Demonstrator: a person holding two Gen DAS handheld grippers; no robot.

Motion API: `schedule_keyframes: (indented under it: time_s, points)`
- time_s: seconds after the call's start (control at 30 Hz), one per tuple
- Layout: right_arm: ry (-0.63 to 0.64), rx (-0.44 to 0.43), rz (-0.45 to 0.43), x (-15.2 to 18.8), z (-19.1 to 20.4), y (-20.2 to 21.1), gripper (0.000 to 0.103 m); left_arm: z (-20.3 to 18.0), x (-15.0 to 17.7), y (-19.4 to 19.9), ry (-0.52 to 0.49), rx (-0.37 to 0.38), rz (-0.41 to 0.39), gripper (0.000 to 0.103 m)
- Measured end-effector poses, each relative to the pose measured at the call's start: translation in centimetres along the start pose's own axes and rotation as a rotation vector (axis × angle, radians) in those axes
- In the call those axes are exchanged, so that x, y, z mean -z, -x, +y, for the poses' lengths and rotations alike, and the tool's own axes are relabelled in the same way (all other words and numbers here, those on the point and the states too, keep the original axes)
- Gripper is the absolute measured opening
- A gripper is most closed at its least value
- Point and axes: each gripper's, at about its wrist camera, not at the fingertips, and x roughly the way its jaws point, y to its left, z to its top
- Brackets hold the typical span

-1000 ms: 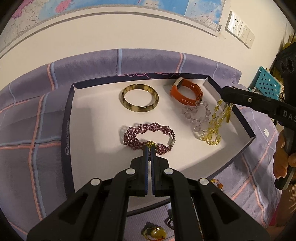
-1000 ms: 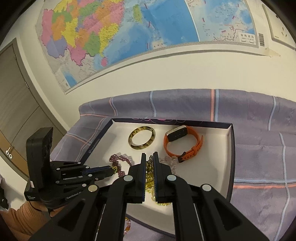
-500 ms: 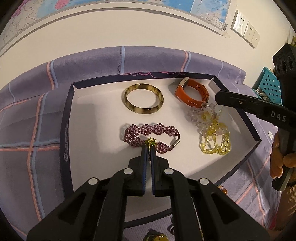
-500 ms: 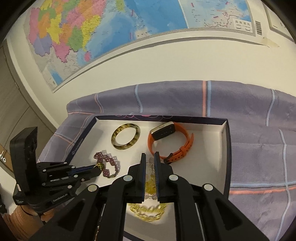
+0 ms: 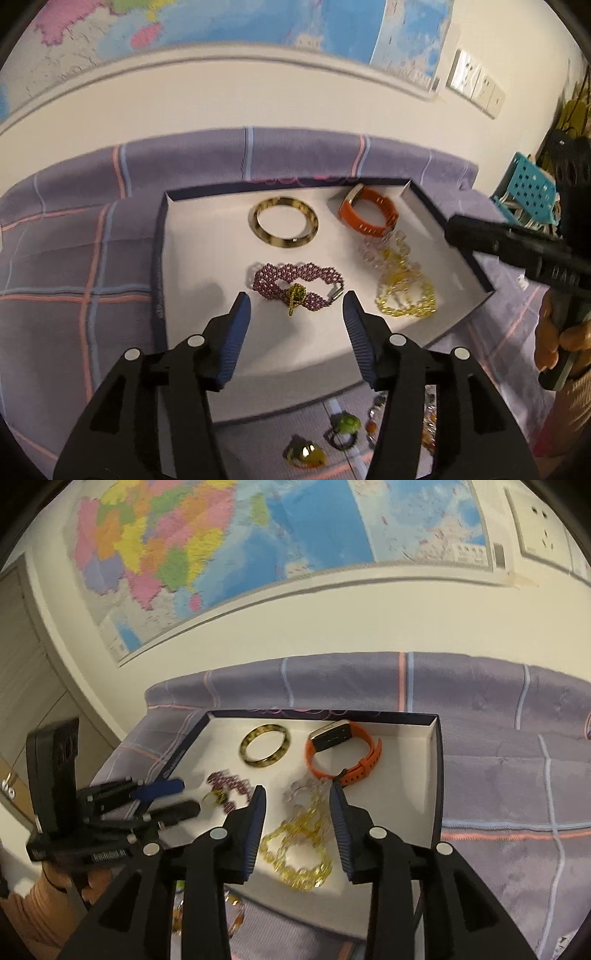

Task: Organize jewelry
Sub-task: 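Open the right tool to drop the necklace while the left tool releases the pendant, then withdraw both tools from the box toward the multicolour bead necklace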

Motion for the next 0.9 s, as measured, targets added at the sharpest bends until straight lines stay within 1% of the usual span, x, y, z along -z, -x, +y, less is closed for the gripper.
schedule_keyframes:
  time_s: [0.1, 0.17, 0.23, 0.33, 0.43, 0.53, 0.63, 0.77, 0.83, 0.9]
  points:
    - [0.045, -0.039, 0.002, 1.0, 1.4, 1.3, 0.041, -0.1, 0.3, 2.3, -0.004, 0.011, -0.045, 0.053]
    - [0.08, -0.065, 0.009, 2.0, 2.6, 2.0, 0.042, -0.2, 0.6, 3.4, -0.014, 0.007, -0.066, 0.053]
    - [0.103, -0.091, 0.025, 3.2, 3.5, 2.5, 0.043, -0.3, 1.2, 4.6, -0.023, -0.005, -0.086, 0.056]
    - [0.146, -0.109, 0.065, 5.1, 4.9, 2.3, 0.044, -0.3, 2.4, 5.7, -0.034, -0.024, -0.096, 0.057]
    - [0.187, -0.119, 0.113, 7.0, 6.3, 1.7, 0.044, 0.0, 3.9, 6.1, -0.029, -0.045, -0.084, 0.058]
    - [0.239, -0.115, 0.151, 8.6, 7.9, 0.9, 0.044, 0.8, 5.7, 6.4, -0.002, -0.041, -0.062, 0.058]
    - [0.296, -0.099, 0.174, 9.7, 9.3, 0.1, 0.049, 1.5, 7.1, 6.3, 0.02, -0.042, -0.044, 0.059]
    - [0.38, -0.075, 0.189, 10.6, 10.8, -0.7, 0.049, 1.9, 8.4, 6.3, 0.036, -0.04, -0.023, 0.06]
    - [0.424, -0.043, 0.188, 11.0, 11.5, -1.2, 0.049, 1.9, 8.9, 6.4, 0.048, -0.038, -0.021, 0.061]
    - [0.441, -0.029, 0.191, 11.1, 11.7, -1.6, 0.049, 1.8, 9.3, 6.4, 0.056, -0.034, -0.021, 0.061]
